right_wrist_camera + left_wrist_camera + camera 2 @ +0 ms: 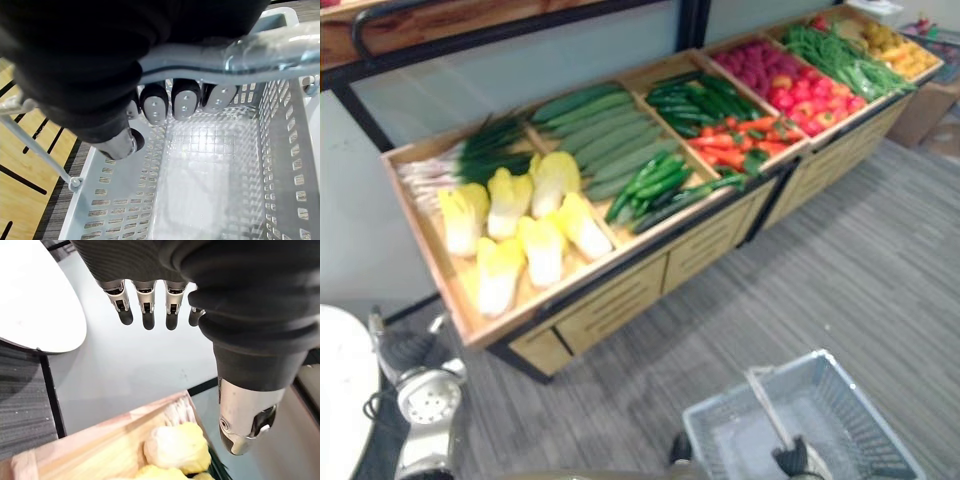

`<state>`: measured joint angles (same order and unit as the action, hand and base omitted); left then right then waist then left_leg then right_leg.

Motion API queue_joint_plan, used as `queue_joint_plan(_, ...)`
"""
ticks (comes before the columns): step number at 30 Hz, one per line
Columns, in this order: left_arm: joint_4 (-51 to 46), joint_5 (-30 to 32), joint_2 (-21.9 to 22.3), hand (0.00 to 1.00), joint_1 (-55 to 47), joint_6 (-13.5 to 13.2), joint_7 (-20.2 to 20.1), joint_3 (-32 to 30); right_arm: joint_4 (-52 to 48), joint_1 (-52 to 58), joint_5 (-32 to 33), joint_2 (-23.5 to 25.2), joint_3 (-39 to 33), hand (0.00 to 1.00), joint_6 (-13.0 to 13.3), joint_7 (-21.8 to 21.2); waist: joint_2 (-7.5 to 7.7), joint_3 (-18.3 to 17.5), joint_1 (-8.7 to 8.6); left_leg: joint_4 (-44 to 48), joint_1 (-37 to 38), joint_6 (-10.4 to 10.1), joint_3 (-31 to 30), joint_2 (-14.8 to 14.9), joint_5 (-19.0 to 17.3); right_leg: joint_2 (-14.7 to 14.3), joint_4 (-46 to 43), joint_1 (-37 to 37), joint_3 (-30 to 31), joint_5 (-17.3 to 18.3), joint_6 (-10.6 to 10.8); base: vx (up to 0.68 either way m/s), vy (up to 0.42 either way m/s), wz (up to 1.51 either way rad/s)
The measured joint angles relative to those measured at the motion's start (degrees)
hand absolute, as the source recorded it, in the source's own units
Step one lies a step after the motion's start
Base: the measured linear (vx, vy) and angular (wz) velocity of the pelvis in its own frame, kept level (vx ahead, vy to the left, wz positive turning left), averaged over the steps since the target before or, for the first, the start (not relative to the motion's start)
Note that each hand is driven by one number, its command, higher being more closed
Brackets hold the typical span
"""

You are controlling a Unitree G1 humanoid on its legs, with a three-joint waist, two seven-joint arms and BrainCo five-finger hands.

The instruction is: Pick vegetable in the basket

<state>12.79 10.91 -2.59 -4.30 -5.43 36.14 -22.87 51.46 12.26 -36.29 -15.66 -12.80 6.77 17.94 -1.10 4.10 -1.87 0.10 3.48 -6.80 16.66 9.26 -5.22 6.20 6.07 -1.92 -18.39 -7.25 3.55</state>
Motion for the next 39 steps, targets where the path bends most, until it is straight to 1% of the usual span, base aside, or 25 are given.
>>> queue_joint_plan(3,1.8,-1.9,-1.1,0.0,1.7,1.1,1.6,-1.1,-1.6,-0.1,-1.6,-0.3,0.5,1.0,0.2,-0.9,0.7,0.0,-1.31,0.0,0.1,0.1,0.2,-0.2,-0.2,0.1,0.0,-0.2,0.3,0.0,0.0,0.03,0.012,-0.08)
queue_joint_plan(4,1.9,-1.8,-1.7,0.0,2.2,1.2,1.9,-1.1,-1.6,-0.1,-1.9,-0.3,1.0,1.0,0.7,-0.9,1.11,-0.3,-1.37,0.0,0.1,0.1,0.6,-0.2,-0.2,0.1,0.0,-0.8,0.8,0.0,0.0,0.02,-0.001,-0.16)
queue_joint_plan(8,1.9,-1.8,-2.1,0.0,2.6,1.9,2.2,-1.3,-1.8,-0.2,-1.9,-0.6,1.5,1.0,1.1,-1.0,1.09,-0.2,-1.54,0.0,0.3,0.1,1.6,-0.2,-0.5,0.0,0.0,-1.1,1.9,-0.2,0.0,-0.01,-0.007,-0.15)
queue_joint_plan(10,2.1,-1.8,-2.1,0.0,2.6,2.3,2.4,-2.0,-1.8,-0.4,-1.9,-1.4,2.1,1.0,1.1,-1.2,0.9,-0.2,-2.53,0.1,0.3,0.0,1.8,-0.1,-0.9,-0.1,0.0,-1.1,2.2,-0.2,0.0,-0.01,-0.004,-0.07)
queue_joint_plan(11,2.2,-1.8,-2.1,0.0,2.7,2.4,2.4,-2.4,-1.9,-0.4,-1.9,-1.5,2.1,1.0,1.1,-1.2,0.89,-0.2,-2.63,0.1,0.3,0.0,1.9,-0.1,-1.0,-0.1,0.0,-1.3,2.4,-0.2,0.0,-0.01,-0.005,-0.14)
queue_joint_plan(13,2.8,-1.8,-2.1,0.0,2.8,2.5,2.5,-2.9,-2.8,-0.2,-1.9,-1.5,2.1,1.0,1.1,-1.3,0.83,-0.2,-2.56,0.1,0.0,-0.1,2.9,-0.1,-1.2,-0.2,0.0,-2.1,3.3,-0.3,0.1,-0.01,-0.008,-0.22)
queue_joint_plan(14,3.2,-1.8,-2.1,0.0,3.0,3.0,2.5,-2.9,-3.5,-0.1,-1.9,-1.5,2.1,1.0,1.0,-1.6,0.69,-0.2,-2.64,0.1,-0.3,-0.1,3.2,-0.2,-1.2,-0.2,0.0,-2.7,3.7,-0.3,0.1,0.02,-0.016,-0.16)
queue_joint_plan(17,3.4,-1.7,-2.1,0.0,3.5,3.4,2.5,-2.8,-3.7,0.1,-1.9,-1.5,2.1,1.0,1.0,-1.9,0.43,-0.1,-2.78,0.1,0.0,-0.1,3.3,-0.1,-1.2,-0.4,0.0,-2.9,3.9,-0.4,0.1,0.03,-0.018,-0.06)
queue_joint_plan(26,4.0,-1.1,-2.1,0.0,4.7,3.5,2.8,-2.8,-4.0,0.0,-1.9,-2.0,2.1,1.0,1.4,-1.9,-0.14,0.5,-2.79,0.1,-0.2,-0.2,3.4,-0.1,-1.6,-0.4,0.0,-3.3,4.4,-0.4,0.1,0.0,-0.008,-0.02)
queue_joint_plan(32,7.4,-1.0,-2.6,0.0,5.8,4.2,3.8,-2.9,-6.0,0.0,-1.9,-2.7,2.5,1.0,1.6,-1.9,-0.77,1.2,-2.88,0.1,-1.0,-0.5,4.9,0.1,-1.9,-0.9,0.0,-5.1,6.0,-0.5,0.1,-0.01,-0.031,-0.14)
queue_joint_plan(36,8.4,-1.0,-2.6,0.0,8.5,4.5,3.9,-2.9,-6.1,-0.5,-1.9,-3.3,2.8,1.0,2.1,-1.9,-0.72,2.7,-3.01,0.1,-1.3,-0.5,5.1,0.1,-1.9,-1.1,0.0,-5.9,6.5,-0.7,0.0,0.01,-0.037,-0.07)
queue_joint_plan(39,8.4,-1.0,-3.0,0.0,9.2,4.5,4.0,-2.9,-6.1,-0.8,-1.9,-3.7,3.7,1.0,2.1,-1.9,-0.58,3.1,-3.06,0.1,-1.3,-0.5,5.2,0.1,-1.9,-1.2,0.0,-6.3,7.2,-0.7,0.0,0.02,-0.037,-0.12)
